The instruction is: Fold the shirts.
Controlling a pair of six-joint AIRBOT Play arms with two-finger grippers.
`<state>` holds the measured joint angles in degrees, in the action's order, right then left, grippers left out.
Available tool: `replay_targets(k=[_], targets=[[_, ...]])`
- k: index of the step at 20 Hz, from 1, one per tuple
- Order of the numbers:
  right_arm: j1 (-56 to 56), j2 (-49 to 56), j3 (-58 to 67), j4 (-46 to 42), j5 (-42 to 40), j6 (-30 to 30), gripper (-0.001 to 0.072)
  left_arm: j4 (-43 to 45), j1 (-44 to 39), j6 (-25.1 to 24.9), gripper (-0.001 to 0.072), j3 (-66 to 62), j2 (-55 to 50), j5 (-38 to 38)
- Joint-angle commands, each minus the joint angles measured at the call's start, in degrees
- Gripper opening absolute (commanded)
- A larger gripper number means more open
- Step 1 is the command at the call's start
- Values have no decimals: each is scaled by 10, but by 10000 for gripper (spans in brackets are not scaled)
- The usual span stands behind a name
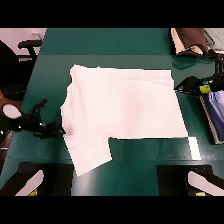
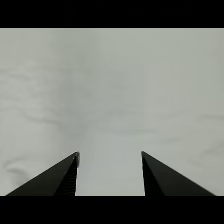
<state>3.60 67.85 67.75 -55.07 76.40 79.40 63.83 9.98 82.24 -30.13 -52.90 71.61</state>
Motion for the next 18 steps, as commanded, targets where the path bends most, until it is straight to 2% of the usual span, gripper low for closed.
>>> replay_targets(k=[1,4,5,6,7,8,9,13,16,18], targets=[[0,-27,-17,1,-14,0,450,-42,0,-5,532,68,18,-47],[0,-30,-17,1,-12,0,450,-97,0,-32,530,85,18,-89],[0,-30,-17,1,-12,0,450,-104,0,-32,484,85,18,-90],[0,-31,-17,1,-12,0,450,-104,0,-32,322,84,18,-89],[1,-31,-17,0,-7,0,450,-104,0,-32,241,83,18,-90],[7,-31,-17,-2,5,-1,450,-103,0,-32,203,79,18,-89],[15,-31,-17,-7,23,-4,450,-103,0,-40,31,72,18,-82],[98,-43,-64,-77,97,-4,450,-100,0,-47,30,16,28,-61],[200,-80,-184,-139,91,9,451,-101,0,-47,31,-19,34,-52],[276,-92,-267,-150,91,9,453,-105,0,-47,31,-30,34,-49]])
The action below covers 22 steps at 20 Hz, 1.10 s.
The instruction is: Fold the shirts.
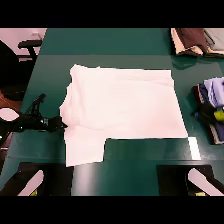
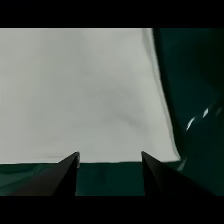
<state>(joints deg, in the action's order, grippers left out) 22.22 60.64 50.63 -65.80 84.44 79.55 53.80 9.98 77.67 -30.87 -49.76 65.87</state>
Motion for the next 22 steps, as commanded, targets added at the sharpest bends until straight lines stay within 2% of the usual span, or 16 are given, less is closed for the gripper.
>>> replay_targets(k=[1,3,5,9,10,13,14,18,22], targets=[[124,-19,-132,-41,9,7,453,-9,0,-2,31,-23,3,7],[162,-9,-185,-28,-15,0,452,-11,0,-2,31,-23,3,6],[170,9,-215,26,-49,-21,451,-11,0,-2,31,-23,3,6],[116,47,-223,116,-132,-32,428,-12,0,-1,32,-23,3,6],[95,53,-223,132,-159,-32,388,-12,0,-1,32,-23,3,6],[38,50,-216,136,-199,-32,71,-11,0,-1,31,-25,3,7],[23,40,-207,136,-201,-36,15,-13,0,-1,30,-31,3,7],[-32,-40,-96,137,-186,-42,14,-13,0,-1,29,-138,3,23],[-66,-118,120,136,-179,-42,14,-13,0,-1,30,-387,3,66]])
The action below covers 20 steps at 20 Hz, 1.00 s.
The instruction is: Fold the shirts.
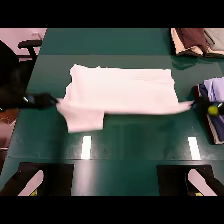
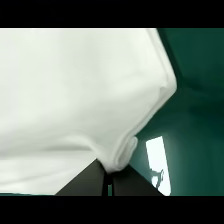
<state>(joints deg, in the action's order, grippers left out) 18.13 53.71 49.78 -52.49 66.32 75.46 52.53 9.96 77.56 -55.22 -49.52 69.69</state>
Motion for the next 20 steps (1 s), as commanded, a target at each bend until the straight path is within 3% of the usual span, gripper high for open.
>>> replay_targets(k=[1,6,9,14,20], targets=[[-28,-60,188,3,3,-1,14,0,0,0,31,-223,1,35],[-27,-80,483,-31,32,0,13,2,0,7,30,-583,1,33],[-27,-62,624,-84,89,21,13,6,0,37,30,-704,7,5],[-27,-9,763,-151,189,67,12,11,0,51,29,-736,18,-42],[-29,40,636,-150,206,76,11,11,0,50,29,-550,-2,3]])
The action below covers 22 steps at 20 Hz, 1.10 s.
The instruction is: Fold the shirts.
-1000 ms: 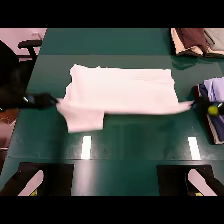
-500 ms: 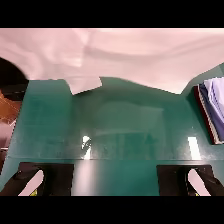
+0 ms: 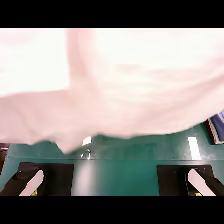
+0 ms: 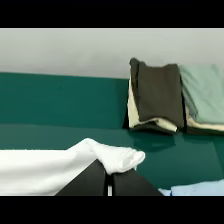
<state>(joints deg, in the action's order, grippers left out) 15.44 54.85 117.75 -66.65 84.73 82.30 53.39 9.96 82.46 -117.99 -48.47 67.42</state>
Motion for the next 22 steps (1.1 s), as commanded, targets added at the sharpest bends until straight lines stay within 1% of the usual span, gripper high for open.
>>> replay_targets(k=[1,3,5,8,10,12,14,17,18,19,21,22], targets=[[-9,52,-60,-9,34,7,11,2,0,1,29,112,-33,47],[-33,114,-98,-11,51,7,11,2,0,0,29,172,-93,84],[-54,178,-135,-12,58,7,11,2,-2,-6,30,223,-160,99],[-79,285,-169,-12,59,8,11,14,-47,-44,30,256,-282,96],[-90,357,-170,-11,52,8,12,51,-82,-53,31,255,-360,53],[-93,422,-153,-8,30,8,12,62,-89,-47,31,253,-418,-24],[-93,473,-111,-8,7,9,11,62,-82,-44,30,237,-455,-90],[-93,522,-29,-4,6,9,12,66,-78,-45,32,228,-466,-139],[-94,527,-9,-4,8,9,12,71,-78,-48,32,225,-466,-133],[-94,523,-1,-5,8,8,12,80,-78,-49,32,219,-466,-109],[-94,496,-24,-11,8,8,12,107,-78,-48,31,209,-466,-12],[-94,477,-52,-17,7,7,12,118,-78,-37,31,210,-466,37]])
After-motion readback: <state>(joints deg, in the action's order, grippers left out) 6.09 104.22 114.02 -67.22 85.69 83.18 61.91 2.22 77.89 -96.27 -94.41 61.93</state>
